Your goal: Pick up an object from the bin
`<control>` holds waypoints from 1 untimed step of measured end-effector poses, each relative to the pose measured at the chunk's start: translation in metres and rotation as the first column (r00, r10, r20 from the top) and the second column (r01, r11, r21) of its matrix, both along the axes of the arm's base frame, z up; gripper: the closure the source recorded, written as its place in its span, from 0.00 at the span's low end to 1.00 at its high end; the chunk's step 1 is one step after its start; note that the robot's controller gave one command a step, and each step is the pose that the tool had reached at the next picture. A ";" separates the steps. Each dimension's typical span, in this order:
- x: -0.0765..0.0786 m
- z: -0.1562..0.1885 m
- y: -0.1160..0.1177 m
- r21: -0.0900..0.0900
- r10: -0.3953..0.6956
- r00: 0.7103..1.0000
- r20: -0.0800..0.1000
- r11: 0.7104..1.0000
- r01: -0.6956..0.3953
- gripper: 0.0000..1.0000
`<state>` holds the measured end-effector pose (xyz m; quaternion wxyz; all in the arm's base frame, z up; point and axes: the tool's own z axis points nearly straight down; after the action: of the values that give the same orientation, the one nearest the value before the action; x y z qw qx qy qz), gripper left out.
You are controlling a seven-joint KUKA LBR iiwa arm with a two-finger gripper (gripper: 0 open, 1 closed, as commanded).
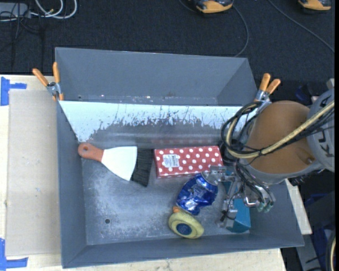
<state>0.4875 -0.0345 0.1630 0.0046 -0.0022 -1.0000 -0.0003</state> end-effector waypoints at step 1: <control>0.001 0.004 0.000 0.000 0.002 1.000 0.007 1.000 -0.002 0.00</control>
Offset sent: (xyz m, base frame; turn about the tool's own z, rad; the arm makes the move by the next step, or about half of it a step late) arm 0.0262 0.0045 -0.0602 -0.0737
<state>0.4889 -0.0343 0.1671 0.0011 -0.0013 -1.0000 -0.0001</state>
